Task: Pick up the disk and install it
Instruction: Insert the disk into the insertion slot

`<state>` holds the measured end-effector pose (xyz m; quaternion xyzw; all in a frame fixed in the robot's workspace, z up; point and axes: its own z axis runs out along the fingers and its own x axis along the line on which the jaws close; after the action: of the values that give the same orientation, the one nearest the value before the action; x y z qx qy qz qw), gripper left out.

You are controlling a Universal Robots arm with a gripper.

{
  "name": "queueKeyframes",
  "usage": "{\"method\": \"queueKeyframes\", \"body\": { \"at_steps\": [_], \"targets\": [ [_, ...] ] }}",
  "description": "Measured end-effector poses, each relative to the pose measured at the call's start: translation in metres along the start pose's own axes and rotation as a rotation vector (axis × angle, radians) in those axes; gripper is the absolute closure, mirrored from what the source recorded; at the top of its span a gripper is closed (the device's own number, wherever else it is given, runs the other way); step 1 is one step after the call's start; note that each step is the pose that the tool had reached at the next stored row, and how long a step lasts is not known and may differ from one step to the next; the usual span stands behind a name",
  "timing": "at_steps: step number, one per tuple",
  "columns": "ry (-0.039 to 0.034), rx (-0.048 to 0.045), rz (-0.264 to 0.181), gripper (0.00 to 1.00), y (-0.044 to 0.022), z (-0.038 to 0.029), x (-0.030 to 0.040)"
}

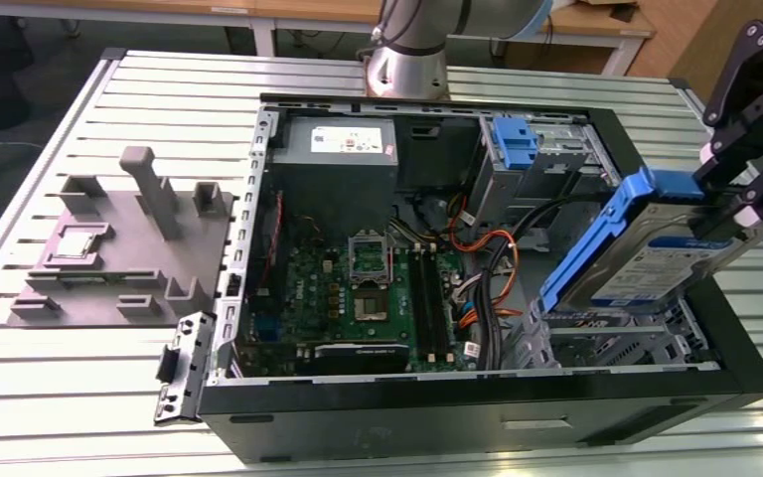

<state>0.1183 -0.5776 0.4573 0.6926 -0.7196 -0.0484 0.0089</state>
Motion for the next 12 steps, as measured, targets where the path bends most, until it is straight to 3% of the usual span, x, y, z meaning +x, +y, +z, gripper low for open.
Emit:
{"method": "queueKeyframes", "body": {
  "at_steps": [12],
  "targets": [
    [0.0009,-0.0008,-0.015,0.65,-0.0021,0.0048,0.0008]
  ]
}}
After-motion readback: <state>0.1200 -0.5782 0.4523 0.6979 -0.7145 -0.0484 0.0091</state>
